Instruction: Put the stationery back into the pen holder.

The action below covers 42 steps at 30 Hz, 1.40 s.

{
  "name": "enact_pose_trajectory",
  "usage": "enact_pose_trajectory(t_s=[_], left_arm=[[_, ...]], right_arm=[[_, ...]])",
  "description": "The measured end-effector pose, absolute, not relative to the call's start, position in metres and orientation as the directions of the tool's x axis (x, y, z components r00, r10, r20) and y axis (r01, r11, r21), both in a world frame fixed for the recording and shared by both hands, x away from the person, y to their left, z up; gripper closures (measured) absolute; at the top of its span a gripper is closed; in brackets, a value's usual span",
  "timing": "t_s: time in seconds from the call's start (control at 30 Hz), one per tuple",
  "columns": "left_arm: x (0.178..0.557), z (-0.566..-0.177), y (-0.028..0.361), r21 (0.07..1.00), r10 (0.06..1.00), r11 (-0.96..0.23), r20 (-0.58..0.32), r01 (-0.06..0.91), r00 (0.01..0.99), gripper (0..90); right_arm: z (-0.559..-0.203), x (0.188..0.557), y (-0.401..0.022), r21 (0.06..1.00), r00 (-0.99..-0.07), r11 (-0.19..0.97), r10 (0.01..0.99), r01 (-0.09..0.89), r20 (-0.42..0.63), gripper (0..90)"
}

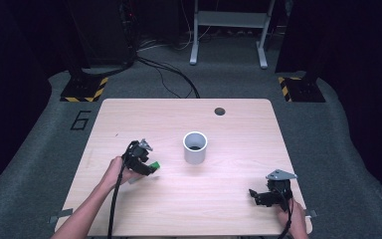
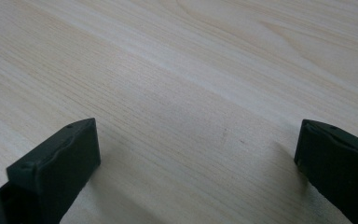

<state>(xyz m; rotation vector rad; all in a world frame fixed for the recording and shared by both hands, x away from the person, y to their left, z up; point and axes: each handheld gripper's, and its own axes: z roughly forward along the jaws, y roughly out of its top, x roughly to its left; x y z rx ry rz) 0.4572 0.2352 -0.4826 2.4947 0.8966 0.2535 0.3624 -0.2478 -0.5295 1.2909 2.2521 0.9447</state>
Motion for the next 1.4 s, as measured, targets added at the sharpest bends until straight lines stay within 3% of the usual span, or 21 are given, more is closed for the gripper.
enact_pose_trajectory(t_s=[0.53,1.0,1.4], left_arm=[[0.466,-0.49,0.223,0.402,0.617,-0.724,0.014,0.561,0.787,63.7],[0.463,-0.492,0.224,0.419,0.629,-0.71,0.013,0.567,0.778,66.9],[0.453,-0.478,0.234,0.515,0.651,-0.66,0.027,0.547,0.759,67.0]], right_arm=[[-0.529,0.362,-0.248,0.711,-0.508,0.355,0.861,0.608,0.005,0.0],[-0.529,0.362,-0.248,0.71,-0.506,0.351,0.863,0.611,0.009,0.0],[-0.529,0.362,-0.248,0.709,-0.506,0.351,0.863,0.611,0.009,0.0]])
